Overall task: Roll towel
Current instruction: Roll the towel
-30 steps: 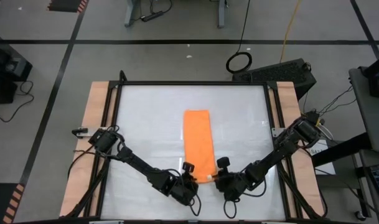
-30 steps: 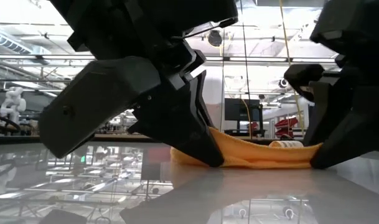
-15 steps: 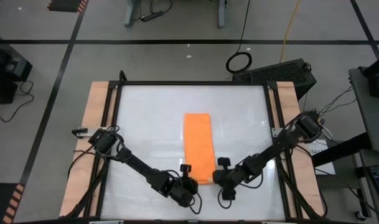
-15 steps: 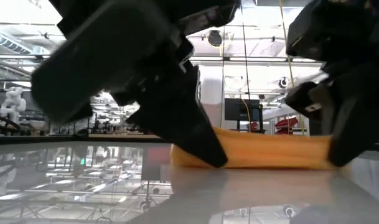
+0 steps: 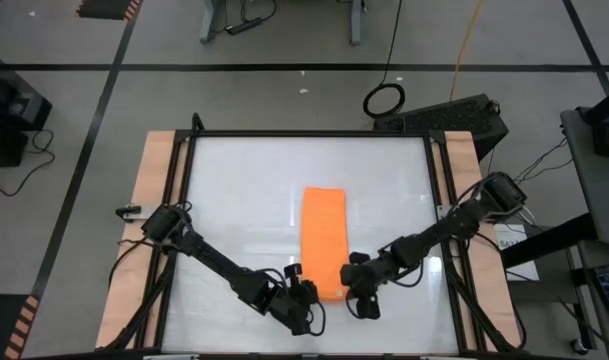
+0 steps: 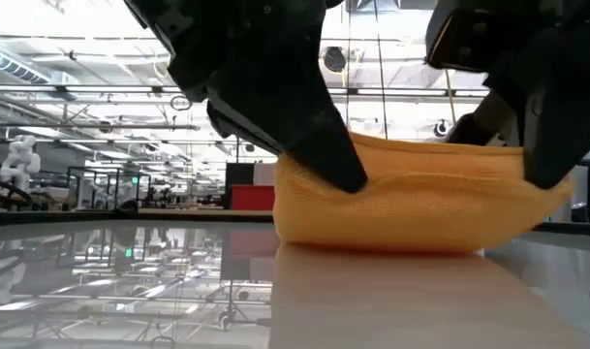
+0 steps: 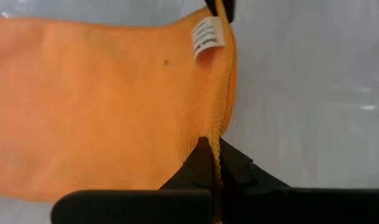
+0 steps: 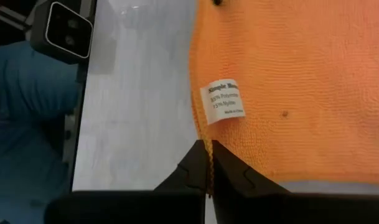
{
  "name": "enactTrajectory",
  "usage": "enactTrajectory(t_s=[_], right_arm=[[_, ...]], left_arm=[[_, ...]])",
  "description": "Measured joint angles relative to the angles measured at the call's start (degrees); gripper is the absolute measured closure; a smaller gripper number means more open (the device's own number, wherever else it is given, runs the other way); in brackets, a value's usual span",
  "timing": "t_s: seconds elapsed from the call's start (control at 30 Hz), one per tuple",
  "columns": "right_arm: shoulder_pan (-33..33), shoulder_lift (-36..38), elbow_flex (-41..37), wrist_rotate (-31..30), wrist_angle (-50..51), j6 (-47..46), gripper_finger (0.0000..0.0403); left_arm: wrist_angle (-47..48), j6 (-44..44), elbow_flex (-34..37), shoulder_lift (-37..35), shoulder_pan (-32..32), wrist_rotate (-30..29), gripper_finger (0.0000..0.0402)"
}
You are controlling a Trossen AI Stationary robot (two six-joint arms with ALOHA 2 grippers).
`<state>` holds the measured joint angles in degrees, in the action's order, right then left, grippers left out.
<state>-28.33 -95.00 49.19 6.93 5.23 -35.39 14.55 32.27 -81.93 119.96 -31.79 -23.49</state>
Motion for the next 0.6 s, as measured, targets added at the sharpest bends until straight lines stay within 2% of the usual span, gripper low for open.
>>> enactTrajectory(t_s=[0.23, 0.37, 0.6], right_arm=[[2.6, -0.4, 0.0, 4.0, -0.2, 0.1, 0.0403], [4.2, -0.6, 0.0, 6.1, -0.4, 0.4, 0.0403], [6.3, -1.7, 0.0, 7.1, 2.2, 0.9, 0.0396]], left_arm=[[-4.7, 6.2, 4.4, 0.4, 0.8, 3.4, 0.0400], [-8.9, 6.5, 6.4, 0.4, 1.5, 6.1, 0.0400], [-9.8, 6.6, 6.4, 0.4, 2.9, 8.7, 0.0400]])
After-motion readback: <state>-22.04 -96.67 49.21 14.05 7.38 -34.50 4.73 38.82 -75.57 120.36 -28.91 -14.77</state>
